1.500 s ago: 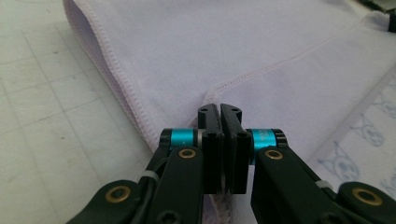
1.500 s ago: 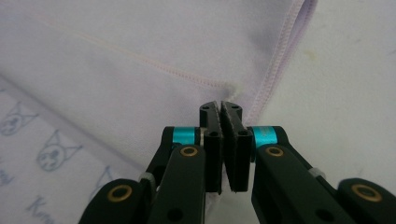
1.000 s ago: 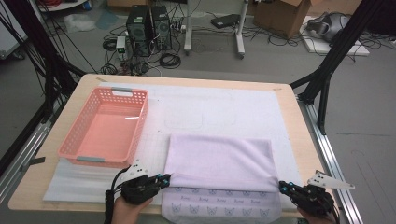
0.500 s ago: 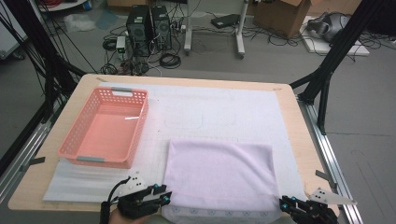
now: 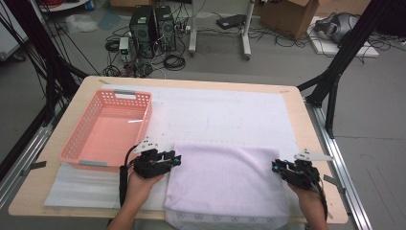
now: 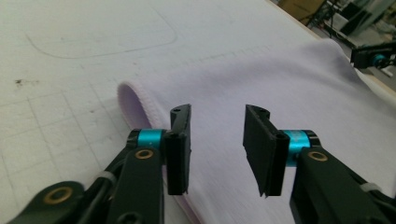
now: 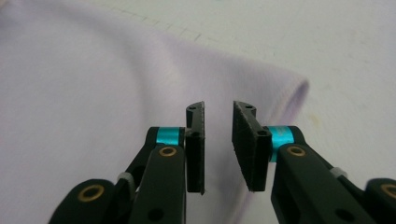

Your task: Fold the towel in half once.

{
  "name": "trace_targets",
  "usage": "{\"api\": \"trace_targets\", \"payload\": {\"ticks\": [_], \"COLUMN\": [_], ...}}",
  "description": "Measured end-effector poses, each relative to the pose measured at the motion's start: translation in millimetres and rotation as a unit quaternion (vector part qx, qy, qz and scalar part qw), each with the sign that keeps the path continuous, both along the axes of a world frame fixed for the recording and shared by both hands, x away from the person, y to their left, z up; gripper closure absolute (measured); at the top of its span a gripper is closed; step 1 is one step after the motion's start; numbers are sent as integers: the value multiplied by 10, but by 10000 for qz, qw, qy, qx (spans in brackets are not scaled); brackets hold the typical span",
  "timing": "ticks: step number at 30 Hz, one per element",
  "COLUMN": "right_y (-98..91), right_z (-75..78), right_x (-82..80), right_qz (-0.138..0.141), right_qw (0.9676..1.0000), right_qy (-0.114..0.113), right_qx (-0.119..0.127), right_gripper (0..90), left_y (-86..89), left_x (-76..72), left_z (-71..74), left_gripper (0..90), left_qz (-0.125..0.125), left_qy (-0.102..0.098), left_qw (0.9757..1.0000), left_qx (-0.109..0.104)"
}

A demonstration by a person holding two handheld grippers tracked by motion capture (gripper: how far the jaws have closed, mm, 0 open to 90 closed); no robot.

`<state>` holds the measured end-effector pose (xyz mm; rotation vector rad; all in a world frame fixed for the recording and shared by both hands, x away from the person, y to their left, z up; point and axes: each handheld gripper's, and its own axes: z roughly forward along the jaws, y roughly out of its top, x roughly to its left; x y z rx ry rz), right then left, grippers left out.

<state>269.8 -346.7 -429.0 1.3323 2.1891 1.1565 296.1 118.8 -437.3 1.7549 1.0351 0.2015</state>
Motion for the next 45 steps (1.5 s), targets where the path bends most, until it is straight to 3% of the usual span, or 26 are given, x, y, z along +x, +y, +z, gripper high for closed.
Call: {"api": "trace_targets", "payload": {"ticks": [4,5,8,11,13,15,17,19,23,26,29,31,34,38,39,41,45], "right_y": [52,13,-70,-113,-164,-203,-216,-192,-102,-18,32,14,-3,-37,-49,-61,-80], "right_z": [-154,-177,-172,-145,-124,-107,-123,-145,-154,-144,-128,-117,-125,-148,-150,-134,-52], "right_x": [228,253,289,288,251,188,146,103,74,110,147,163,158,145,144,142,197], "right_qz": [-208,-225,-547,-770,-876,-940,-844,-757,-681,-567,-579,-537,-355,-353,-348,-383,-403], "right_qw": [9988,9992,9968,9955,9958,9956,9962,9966,9965,9965,9957,9959,9973,9978,9981,9987,9991], "right_qy": [178,98,-19,24,33,42,217,287,358,348,418,472,575,559,510,330,-22], "right_qx": [-407,-316,-584,-557,-276,-52,50,-130,-333,-509,-594,-562,-277,-55,-19,4,93], "right_gripper": [803,815,841,774,723,637,571,534,463,485,540,650,824,845,848,851,853], "left_y": [-21,-23,-24,-14,-14,-26,-44,-81,-161,-209,-228,-240,-183,-201,-197,-179,-194], "left_x": [95,113,157,188,196,201,194,171,139,116,115,113,144,135,143,168,283], "left_z": [-86,-103,-143,-159,-165,-165,-167,-167,-155,-149,-152,-151,-170,-154,-142,-104,29], "left_gripper": [648,641,569,496,485,484,490,546,581,657,772,830,842,852,854,855,856], "left_qz": [175,223,485,769,833,810,713,509,478,527,404,430,518,623,680,778,696], "left_qy": [94,108,128,283,332,354,320,325,131,1,43,88,375,394,365,279,249], "left_qw": [9996,9994,9979,9955,9947,9945,9951,9960,9934,9902,9920,9921,9948,9947,9951,9961,9969], "left_qx": [198,224,417,484,506,569,598,659,1037,1291,1191,1178,788,712,613,322,262]}}
